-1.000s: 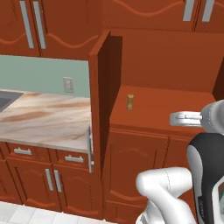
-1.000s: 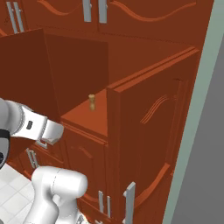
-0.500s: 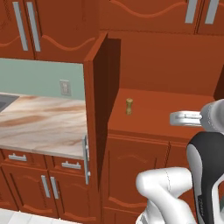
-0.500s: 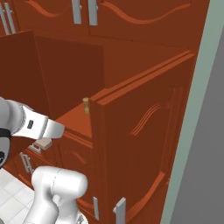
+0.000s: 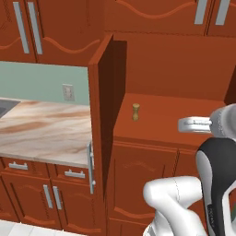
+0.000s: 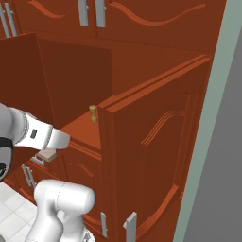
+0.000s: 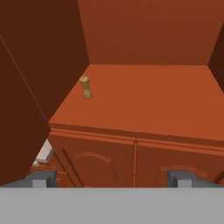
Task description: Take 2 condiments from the cabinet and move them on the counter near the stove.Make sure the condiments are lined up with each other, next to each other.
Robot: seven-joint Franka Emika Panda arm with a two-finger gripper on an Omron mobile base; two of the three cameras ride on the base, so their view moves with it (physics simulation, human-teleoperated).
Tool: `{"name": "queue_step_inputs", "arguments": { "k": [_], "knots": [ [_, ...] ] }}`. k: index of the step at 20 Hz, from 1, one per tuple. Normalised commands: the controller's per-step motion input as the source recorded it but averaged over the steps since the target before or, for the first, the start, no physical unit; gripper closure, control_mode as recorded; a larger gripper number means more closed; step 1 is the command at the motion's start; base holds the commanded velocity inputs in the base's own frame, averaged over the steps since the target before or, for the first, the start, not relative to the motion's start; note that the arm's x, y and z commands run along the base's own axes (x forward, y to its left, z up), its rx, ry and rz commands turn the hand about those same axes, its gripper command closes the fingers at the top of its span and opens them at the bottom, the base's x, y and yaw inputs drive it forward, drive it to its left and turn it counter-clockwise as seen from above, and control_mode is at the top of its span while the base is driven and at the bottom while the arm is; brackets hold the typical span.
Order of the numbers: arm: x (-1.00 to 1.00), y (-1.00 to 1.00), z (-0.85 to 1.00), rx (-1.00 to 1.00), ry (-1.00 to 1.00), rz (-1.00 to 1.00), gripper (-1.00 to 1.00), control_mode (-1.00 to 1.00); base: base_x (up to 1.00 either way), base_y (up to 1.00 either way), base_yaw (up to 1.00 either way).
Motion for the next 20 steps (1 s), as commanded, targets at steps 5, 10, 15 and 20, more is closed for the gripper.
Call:
{"name": "queue_step_inputs", "arguments": {
  "k": [5,10,15,20],
  "knots": [
    [0.60,0.00,-0.17,0.00,0.23,0.26,-1.00,-1.00,0.00,0.00,0.00],
    [0.62,0.00,-0.15,0.00,0.11,0.12,-1.00,-1.00,0.00,0.00,0.00],
    [0.44,0.00,-0.06,0.00,0.00,0.00,-1.00,-1.00,0.00,0.00,0.00],
    [0.40,0.01,-0.15,0.00,0.00,0.00,-1.00,-1.00,0.00,0.00,0.00]
  ]
}}
